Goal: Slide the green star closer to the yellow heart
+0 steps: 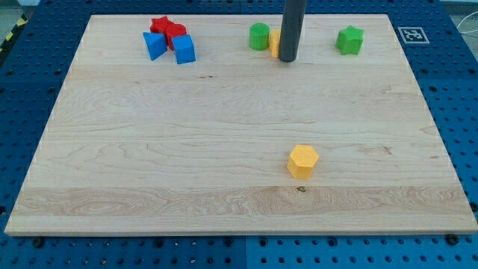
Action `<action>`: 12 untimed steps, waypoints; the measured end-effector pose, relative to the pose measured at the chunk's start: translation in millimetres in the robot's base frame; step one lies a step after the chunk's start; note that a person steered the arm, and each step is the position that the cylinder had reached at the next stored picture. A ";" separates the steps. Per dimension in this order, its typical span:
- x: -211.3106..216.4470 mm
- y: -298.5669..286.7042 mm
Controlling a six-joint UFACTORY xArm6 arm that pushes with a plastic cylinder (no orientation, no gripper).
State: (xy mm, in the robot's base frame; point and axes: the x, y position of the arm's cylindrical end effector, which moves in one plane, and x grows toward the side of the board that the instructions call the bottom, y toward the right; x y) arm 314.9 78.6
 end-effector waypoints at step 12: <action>-41.1 123.9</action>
State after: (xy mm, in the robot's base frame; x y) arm 273.8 202.5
